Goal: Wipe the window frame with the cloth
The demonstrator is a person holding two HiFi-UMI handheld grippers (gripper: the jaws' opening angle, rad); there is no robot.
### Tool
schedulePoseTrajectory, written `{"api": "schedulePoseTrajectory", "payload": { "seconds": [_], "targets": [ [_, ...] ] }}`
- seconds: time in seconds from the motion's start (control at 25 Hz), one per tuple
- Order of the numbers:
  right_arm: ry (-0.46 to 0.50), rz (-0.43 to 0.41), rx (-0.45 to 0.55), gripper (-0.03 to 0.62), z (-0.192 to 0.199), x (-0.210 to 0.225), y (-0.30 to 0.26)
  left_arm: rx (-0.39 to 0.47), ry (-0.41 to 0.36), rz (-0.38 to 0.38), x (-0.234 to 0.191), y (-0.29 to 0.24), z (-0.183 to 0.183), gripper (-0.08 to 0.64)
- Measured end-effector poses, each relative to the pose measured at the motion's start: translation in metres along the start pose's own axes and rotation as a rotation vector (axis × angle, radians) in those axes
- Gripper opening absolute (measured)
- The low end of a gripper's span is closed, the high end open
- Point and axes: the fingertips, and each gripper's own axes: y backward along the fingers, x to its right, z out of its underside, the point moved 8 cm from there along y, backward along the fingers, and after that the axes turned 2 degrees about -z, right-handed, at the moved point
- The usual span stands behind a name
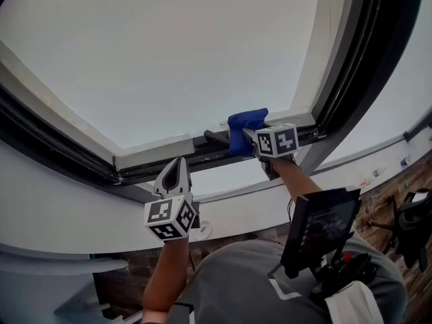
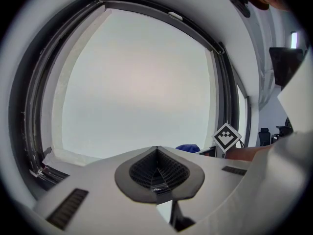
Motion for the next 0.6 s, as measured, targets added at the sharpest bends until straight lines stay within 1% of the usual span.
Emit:
{"api": "schedulePoseTrajectory", "payload": {
  "seconds": [0.2, 0.36, 0.6],
  "targets": [
    [0.102, 0.005, -0.046, 0.161, -0.002, -0.001, -0.006, -0.006, -0.004, -0.007, 0.006, -0.005, 0.001, 0.008],
    [0.110, -0.008, -0.053, 0.161, 0.001, 0.004, -0.003, -0.004, -0.010, 0.002, 0.015, -0.010, 0.000, 0.008],
    [0.108, 0.022, -0.057, 0.161, 0.001, 0.016, 0.008, -0.002, -0.018, 0.032, 0.026, -0.022, -0.002, 0.008]
  ]
}}
